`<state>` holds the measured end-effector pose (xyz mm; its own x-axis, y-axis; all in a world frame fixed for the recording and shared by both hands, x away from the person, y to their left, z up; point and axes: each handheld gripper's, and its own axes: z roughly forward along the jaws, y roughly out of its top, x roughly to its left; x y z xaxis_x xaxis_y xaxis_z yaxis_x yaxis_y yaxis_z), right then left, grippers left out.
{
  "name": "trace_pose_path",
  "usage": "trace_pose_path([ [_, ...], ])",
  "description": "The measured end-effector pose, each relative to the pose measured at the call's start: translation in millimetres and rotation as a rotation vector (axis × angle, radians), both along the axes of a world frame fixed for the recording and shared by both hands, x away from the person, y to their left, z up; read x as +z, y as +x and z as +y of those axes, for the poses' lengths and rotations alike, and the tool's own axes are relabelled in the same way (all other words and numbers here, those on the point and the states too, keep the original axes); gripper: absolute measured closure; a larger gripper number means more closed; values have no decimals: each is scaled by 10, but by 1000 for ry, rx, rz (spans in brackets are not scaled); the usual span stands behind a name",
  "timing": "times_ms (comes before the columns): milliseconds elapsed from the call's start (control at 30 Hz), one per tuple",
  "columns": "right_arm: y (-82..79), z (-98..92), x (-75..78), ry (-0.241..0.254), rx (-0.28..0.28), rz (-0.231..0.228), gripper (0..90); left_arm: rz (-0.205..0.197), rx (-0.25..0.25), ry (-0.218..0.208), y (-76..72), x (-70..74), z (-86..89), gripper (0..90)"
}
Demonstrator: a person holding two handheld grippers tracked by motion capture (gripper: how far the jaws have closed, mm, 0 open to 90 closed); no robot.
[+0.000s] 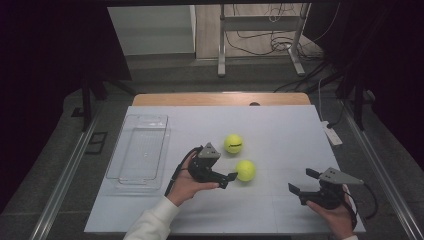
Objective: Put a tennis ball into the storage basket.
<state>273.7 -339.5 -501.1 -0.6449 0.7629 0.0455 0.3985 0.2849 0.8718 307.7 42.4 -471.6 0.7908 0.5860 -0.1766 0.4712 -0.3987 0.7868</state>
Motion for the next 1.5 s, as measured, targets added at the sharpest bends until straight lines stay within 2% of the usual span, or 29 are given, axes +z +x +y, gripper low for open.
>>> trace_pose_path([
  [533,1,-16,-8,2,-8,4,107,8,-37,10,104,-34,-169,92],
  [1500,-3,-23,-14,-2,-7,3,107,38,-59,52,243,-191,-403,88],
])
